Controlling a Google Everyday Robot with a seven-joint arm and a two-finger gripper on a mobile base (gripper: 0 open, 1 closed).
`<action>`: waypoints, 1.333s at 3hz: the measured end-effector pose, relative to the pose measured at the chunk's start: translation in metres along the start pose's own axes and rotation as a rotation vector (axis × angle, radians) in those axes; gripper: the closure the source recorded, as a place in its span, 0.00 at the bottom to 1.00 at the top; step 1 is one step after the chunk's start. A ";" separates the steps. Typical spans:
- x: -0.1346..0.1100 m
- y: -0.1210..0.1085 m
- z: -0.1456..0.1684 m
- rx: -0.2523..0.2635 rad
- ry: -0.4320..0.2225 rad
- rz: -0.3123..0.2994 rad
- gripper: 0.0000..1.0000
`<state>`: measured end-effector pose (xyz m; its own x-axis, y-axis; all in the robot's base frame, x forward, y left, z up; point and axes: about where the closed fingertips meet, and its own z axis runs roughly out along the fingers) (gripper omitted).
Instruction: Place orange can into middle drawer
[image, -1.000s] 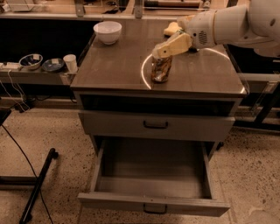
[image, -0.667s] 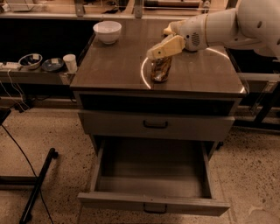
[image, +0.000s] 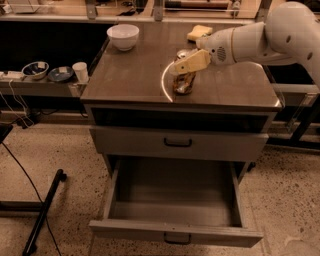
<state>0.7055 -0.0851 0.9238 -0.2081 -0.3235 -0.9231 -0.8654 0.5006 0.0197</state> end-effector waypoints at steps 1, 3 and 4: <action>0.004 -0.002 0.004 -0.012 0.018 0.018 0.16; 0.007 -0.002 -0.001 -0.051 0.032 0.034 0.63; -0.008 0.018 -0.034 -0.077 -0.023 -0.041 0.86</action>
Offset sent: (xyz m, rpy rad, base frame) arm 0.0057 -0.0079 -0.0106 0.0100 0.0635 0.0004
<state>0.6764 -0.1013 0.9447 -0.1624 -0.3236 -0.9322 -0.9057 0.4238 0.0107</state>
